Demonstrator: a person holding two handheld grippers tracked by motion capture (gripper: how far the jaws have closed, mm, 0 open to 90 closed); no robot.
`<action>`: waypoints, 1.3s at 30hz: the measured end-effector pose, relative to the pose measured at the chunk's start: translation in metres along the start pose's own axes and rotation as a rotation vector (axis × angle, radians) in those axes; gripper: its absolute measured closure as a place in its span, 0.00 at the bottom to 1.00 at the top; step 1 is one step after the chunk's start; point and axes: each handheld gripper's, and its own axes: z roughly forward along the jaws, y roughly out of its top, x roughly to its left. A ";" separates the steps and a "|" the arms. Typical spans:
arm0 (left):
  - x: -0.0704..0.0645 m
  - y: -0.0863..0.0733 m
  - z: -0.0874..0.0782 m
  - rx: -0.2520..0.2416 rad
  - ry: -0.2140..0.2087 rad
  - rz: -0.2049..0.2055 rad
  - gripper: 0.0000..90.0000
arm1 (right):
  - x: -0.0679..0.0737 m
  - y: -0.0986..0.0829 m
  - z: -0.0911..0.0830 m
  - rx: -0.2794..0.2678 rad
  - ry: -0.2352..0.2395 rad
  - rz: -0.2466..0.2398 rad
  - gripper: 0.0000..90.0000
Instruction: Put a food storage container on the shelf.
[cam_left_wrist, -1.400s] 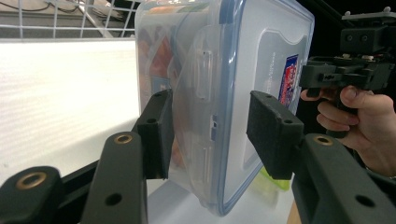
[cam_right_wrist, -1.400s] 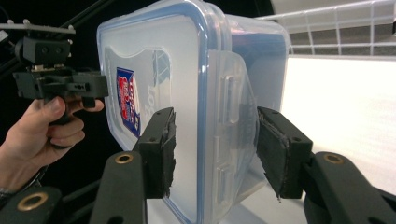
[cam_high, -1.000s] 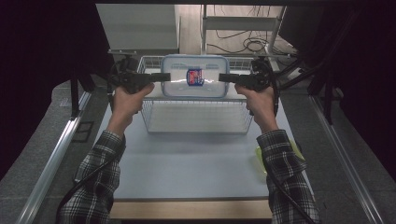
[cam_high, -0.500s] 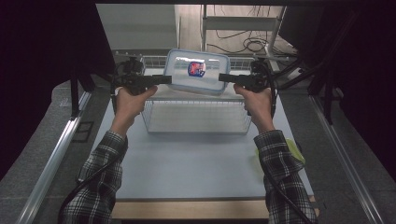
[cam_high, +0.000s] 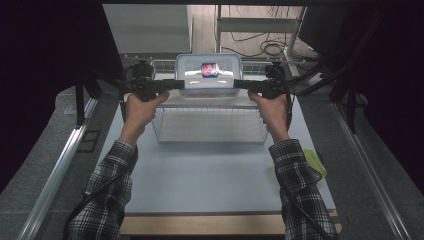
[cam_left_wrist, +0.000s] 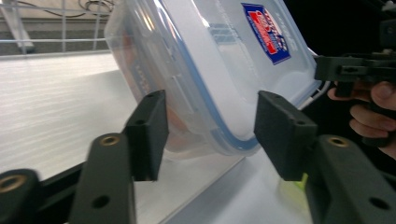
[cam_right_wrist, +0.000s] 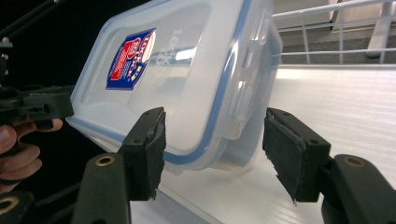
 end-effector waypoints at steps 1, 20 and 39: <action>0.000 0.000 0.000 -0.002 0.003 0.001 0.49 | -0.001 0.000 0.000 -0.007 -0.006 0.003 0.44; -0.002 0.005 -0.004 -0.033 0.036 0.026 0.57 | 0.003 0.003 -0.006 -0.046 -0.025 -0.025 0.55; -0.037 -0.041 -0.016 -0.004 0.061 0.270 0.22 | 0.023 -0.033 -0.032 -0.023 -0.005 -0.238 0.31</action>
